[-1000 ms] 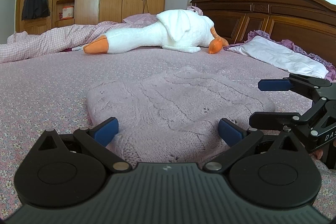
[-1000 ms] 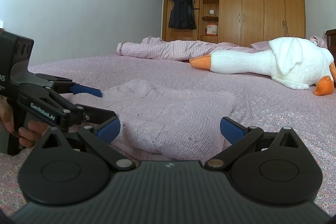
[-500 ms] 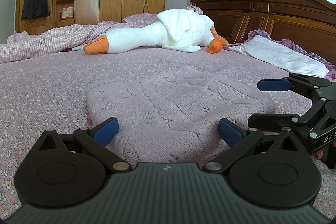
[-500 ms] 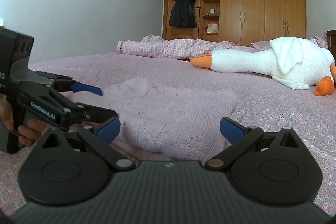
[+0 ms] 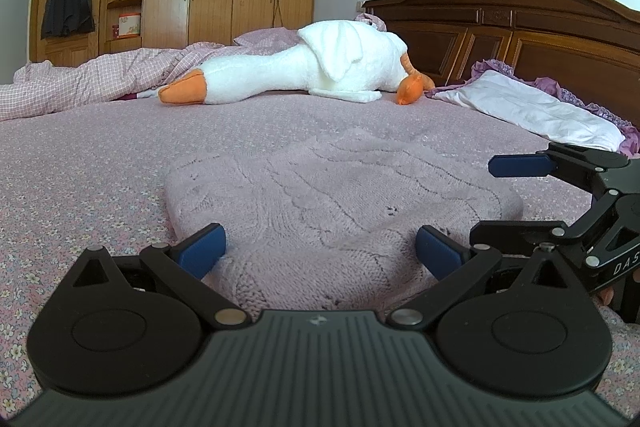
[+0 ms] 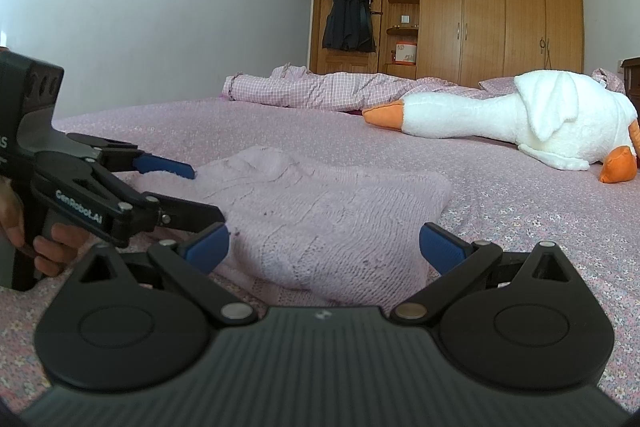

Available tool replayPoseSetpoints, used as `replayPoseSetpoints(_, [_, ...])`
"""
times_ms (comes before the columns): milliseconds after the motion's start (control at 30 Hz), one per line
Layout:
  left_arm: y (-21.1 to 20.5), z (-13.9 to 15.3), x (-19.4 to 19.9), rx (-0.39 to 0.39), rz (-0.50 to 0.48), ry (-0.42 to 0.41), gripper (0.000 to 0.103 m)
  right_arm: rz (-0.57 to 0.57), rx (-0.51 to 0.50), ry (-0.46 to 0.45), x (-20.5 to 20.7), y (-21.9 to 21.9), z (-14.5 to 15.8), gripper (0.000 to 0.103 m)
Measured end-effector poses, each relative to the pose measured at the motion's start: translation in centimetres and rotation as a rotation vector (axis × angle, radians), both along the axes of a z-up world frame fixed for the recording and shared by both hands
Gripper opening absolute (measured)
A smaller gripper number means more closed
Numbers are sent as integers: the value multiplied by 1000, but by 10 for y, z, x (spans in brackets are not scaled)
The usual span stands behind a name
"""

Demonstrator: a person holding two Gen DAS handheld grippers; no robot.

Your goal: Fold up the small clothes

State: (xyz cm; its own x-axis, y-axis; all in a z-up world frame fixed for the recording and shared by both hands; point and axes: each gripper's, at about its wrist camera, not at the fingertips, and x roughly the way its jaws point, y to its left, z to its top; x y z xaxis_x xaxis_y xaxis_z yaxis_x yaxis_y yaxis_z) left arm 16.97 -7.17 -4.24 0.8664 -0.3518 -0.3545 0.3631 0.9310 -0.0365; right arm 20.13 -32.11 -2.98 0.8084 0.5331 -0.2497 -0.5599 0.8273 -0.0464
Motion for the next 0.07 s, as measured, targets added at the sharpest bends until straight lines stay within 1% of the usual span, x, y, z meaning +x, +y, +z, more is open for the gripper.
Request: replayPoseSetpoints(67, [0,0,1,4,0,2,103,0,0,0,0,0,0,103])
